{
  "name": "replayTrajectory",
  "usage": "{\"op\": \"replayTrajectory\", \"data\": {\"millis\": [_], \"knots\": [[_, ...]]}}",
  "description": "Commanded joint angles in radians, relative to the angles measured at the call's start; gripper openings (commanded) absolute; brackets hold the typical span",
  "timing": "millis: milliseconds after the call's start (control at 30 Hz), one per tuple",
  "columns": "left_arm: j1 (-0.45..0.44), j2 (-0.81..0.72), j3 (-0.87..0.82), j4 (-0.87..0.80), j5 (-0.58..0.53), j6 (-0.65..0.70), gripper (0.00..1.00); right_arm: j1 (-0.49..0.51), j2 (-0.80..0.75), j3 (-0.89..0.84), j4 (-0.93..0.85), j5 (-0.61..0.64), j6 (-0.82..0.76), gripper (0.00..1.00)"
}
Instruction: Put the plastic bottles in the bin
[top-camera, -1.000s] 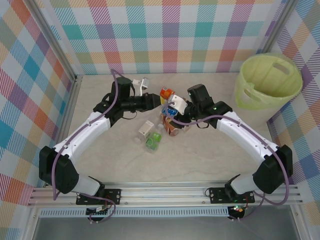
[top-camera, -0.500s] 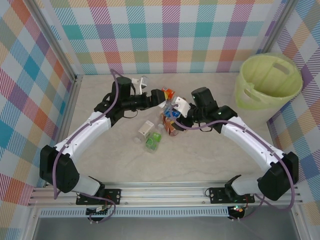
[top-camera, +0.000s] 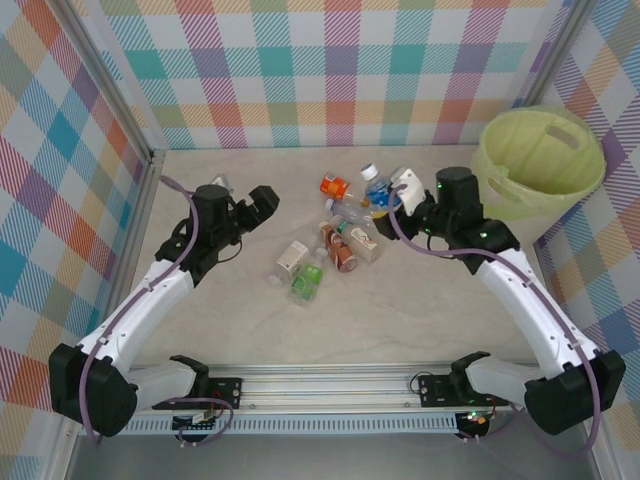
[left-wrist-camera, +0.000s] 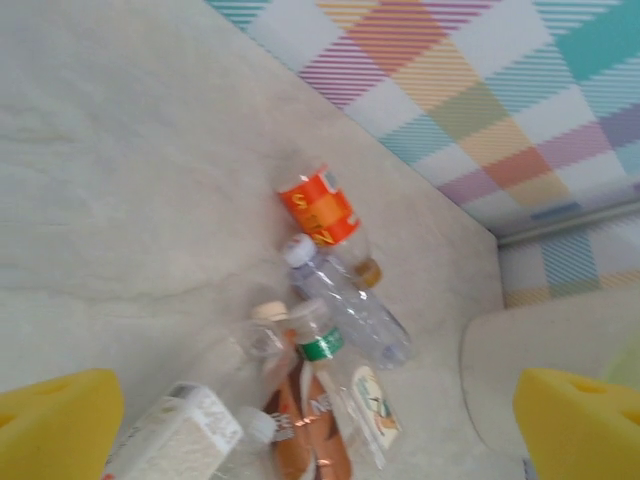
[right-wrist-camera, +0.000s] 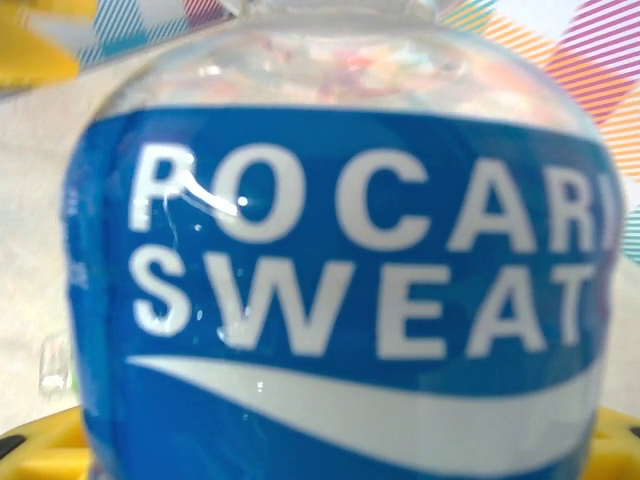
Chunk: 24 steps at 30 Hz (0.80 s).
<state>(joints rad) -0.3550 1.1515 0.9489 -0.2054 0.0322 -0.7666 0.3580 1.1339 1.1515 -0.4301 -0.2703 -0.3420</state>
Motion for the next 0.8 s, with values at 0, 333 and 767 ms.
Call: {"op": "replayTrajectory", "data": {"millis": [0,333,767], "knots": [[0.021,-0.04,-0.033,-0.022,-0.061,-0.046,1.0,-0.081,-0.054,0.002,0.121,-0.057,0.094,0.47],[0.04,-0.05,-0.072,-0.025,-0.047,-0.069,1.0,-0.347,-0.063,0.065,0.311,0.159,0.33,0.47],[0.045,-0.069,-0.088,-0.053,-0.044,-0.072,1.0,-0.591,0.066,0.174,0.319,0.335,0.443,0.5]]}}
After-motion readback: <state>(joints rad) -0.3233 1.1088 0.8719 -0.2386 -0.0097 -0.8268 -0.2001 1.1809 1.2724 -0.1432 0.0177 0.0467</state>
